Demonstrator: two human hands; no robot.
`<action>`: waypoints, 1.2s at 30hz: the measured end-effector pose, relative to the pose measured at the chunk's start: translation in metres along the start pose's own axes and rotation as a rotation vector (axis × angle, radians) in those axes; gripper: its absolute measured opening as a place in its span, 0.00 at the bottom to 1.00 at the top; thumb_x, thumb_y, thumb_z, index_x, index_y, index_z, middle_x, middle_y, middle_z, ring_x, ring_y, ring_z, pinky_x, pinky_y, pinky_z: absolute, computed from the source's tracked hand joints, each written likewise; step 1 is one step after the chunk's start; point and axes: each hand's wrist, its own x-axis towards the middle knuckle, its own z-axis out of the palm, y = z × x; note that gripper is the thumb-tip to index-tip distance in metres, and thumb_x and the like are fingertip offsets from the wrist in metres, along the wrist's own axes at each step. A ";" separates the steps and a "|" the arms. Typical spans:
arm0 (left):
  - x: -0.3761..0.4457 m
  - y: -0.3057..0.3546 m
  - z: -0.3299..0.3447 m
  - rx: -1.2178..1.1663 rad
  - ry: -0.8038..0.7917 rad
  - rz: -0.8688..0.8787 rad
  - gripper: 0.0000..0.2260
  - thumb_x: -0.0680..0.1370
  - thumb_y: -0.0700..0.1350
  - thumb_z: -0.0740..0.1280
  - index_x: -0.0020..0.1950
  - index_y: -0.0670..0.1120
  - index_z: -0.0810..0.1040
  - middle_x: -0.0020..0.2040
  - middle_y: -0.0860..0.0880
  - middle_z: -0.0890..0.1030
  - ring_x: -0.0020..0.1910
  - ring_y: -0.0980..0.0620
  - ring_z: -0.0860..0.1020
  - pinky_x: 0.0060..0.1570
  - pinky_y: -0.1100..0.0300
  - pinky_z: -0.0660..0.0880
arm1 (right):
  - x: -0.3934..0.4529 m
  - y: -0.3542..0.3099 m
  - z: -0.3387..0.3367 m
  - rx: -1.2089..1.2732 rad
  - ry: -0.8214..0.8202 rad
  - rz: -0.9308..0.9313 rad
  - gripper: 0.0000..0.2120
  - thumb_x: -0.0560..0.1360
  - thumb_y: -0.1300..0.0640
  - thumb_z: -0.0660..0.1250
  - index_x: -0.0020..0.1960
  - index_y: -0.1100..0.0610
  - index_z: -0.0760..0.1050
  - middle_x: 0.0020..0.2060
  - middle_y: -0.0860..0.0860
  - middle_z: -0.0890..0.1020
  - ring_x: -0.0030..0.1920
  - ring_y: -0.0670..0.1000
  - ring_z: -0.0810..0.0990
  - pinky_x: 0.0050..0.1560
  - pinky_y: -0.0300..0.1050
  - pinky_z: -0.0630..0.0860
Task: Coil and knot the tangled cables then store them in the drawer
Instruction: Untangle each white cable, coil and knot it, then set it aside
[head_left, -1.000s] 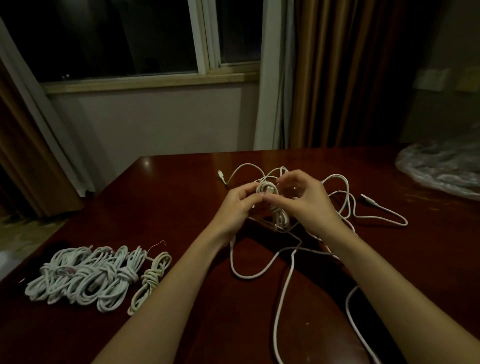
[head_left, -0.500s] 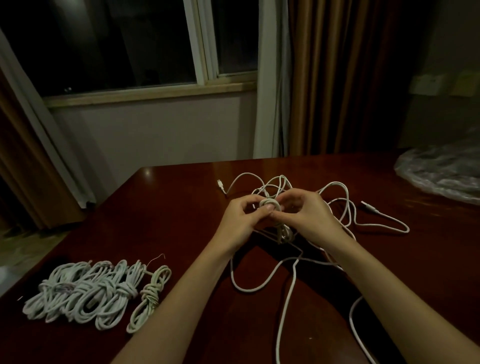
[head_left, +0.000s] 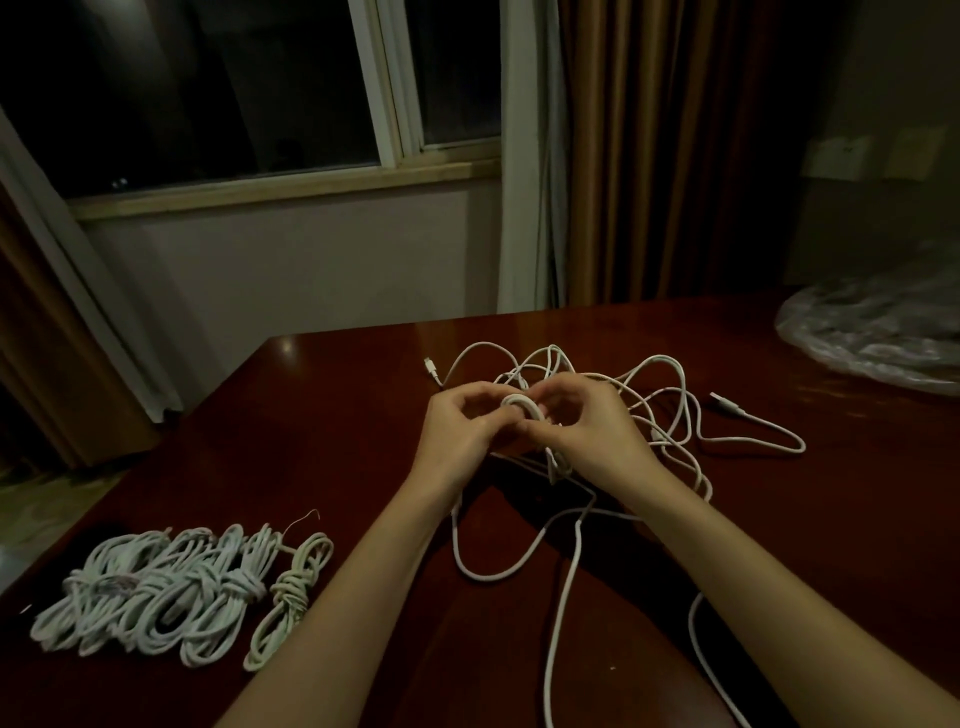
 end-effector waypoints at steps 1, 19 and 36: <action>0.000 0.000 -0.001 -0.008 0.016 -0.002 0.08 0.74 0.33 0.70 0.42 0.45 0.83 0.41 0.47 0.85 0.43 0.50 0.84 0.41 0.62 0.79 | 0.000 -0.001 0.001 -0.001 0.003 0.000 0.11 0.72 0.57 0.74 0.53 0.55 0.80 0.44 0.49 0.81 0.45 0.46 0.80 0.45 0.40 0.79; -0.005 0.002 0.002 -0.120 -0.165 -0.009 0.11 0.77 0.37 0.68 0.56 0.51 0.78 0.52 0.48 0.82 0.50 0.53 0.83 0.46 0.61 0.80 | -0.003 -0.006 -0.007 0.505 0.091 0.261 0.10 0.71 0.60 0.73 0.52 0.59 0.81 0.49 0.58 0.84 0.51 0.55 0.83 0.55 0.51 0.80; 0.003 0.003 -0.011 -0.211 0.004 -0.087 0.07 0.77 0.37 0.68 0.55 0.44 0.79 0.47 0.45 0.83 0.41 0.53 0.84 0.36 0.64 0.78 | -0.005 -0.011 -0.002 0.311 -0.035 0.015 0.16 0.70 0.64 0.74 0.54 0.54 0.77 0.48 0.49 0.83 0.46 0.41 0.82 0.43 0.32 0.77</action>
